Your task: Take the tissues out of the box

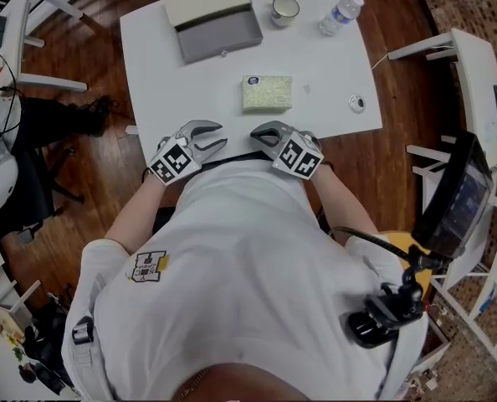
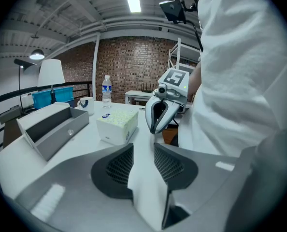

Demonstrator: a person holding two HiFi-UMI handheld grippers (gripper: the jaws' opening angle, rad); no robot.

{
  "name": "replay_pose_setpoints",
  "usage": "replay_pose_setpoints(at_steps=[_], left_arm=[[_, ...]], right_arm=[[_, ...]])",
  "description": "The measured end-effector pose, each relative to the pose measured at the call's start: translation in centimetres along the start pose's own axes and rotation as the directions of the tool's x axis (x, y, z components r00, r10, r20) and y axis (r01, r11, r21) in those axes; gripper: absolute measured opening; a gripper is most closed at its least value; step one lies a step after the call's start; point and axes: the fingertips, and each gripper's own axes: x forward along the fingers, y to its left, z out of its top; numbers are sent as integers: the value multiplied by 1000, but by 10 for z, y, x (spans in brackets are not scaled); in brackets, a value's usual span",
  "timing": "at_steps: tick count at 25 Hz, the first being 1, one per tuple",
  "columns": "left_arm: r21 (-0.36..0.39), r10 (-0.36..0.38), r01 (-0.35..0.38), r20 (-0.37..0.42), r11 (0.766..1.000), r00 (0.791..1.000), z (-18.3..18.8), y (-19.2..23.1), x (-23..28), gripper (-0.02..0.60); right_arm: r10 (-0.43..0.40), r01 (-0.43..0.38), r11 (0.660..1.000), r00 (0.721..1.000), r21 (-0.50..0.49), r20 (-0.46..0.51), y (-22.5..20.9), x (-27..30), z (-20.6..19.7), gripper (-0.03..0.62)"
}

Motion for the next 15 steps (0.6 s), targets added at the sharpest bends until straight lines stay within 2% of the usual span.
replay_pose_setpoints(at_steps=[15], left_arm=[[1, 4, -4, 4, 1000, 1000, 2, 0, -2, 129]], right_arm=[[0, 0, 1000, 1000, -16, -12, -2, 0, 2, -3]])
